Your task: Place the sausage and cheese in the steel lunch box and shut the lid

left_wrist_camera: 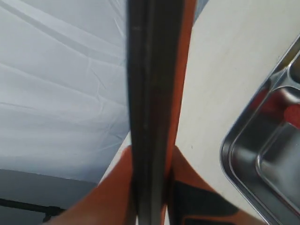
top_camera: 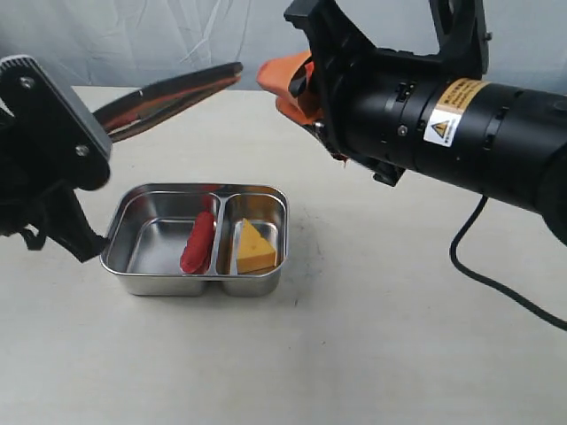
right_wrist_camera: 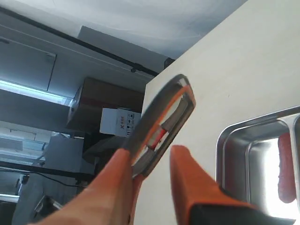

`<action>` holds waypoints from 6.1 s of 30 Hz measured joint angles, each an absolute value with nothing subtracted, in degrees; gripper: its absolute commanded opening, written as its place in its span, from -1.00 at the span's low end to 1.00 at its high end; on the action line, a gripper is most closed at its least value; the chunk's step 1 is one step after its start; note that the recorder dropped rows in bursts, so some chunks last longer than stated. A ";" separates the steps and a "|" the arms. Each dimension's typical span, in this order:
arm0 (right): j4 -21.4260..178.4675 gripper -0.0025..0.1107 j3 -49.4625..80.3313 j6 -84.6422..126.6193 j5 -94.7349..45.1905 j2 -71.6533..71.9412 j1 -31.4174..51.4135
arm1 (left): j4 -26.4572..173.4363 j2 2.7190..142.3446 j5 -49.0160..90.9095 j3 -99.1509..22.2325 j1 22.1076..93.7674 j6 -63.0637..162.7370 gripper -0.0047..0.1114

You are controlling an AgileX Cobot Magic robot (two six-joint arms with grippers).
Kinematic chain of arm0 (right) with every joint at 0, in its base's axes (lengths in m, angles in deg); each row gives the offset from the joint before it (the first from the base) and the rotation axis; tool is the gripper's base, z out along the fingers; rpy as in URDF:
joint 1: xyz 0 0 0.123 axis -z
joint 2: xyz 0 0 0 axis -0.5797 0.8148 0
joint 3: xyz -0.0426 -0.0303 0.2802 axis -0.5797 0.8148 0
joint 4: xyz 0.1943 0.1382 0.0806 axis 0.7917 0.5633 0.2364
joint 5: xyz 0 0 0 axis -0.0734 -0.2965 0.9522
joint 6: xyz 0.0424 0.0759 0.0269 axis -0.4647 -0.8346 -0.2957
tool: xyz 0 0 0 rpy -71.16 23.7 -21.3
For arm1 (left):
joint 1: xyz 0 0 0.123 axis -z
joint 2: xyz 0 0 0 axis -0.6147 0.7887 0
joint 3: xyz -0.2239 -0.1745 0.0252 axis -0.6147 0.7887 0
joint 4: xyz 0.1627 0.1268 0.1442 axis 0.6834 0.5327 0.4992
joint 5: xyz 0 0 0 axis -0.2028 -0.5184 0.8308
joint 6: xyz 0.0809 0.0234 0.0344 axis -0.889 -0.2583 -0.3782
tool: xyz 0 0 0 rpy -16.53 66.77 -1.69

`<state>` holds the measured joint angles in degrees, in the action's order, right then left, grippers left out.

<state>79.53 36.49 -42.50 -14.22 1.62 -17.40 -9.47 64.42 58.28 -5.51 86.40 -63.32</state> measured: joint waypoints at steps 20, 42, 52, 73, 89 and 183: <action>40.72 -0.71 36.49 -33.44 -37.73 4.37 -8.83 | -18.33 73.93 81.45 -5.41 103.51 -63.32 -0.92; 90.58 -0.71 22.64 4.67 -53.74 11.21 1.20 | -19.83 74.01 78.67 -6.89 103.51 -63.32 -0.92; 139.35 -0.71 12.33 43.29 -89.16 24.28 13.47 | -19.83 74.01 78.31 -6.89 103.51 -63.32 -0.92; 146.87 -0.71 12.56 41.68 -83.37 24.78 6.08 | -15.46 83.59 82.43 -6.89 103.51 -63.32 -0.92; 141.71 0.89 12.56 32.88 -80.30 25.88 5.87 | -15.31 83.59 83.02 -6.89 103.51 -63.32 -0.92; 151.13 -0.97 12.80 41.30 -71.19 28.00 -3.70 | -19.93 83.59 79.64 -7.97 105.35 -62.54 -0.92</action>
<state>151.13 12.80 41.30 -71.19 28.00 -3.70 -19.93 83.59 79.64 -7.97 105.35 -62.54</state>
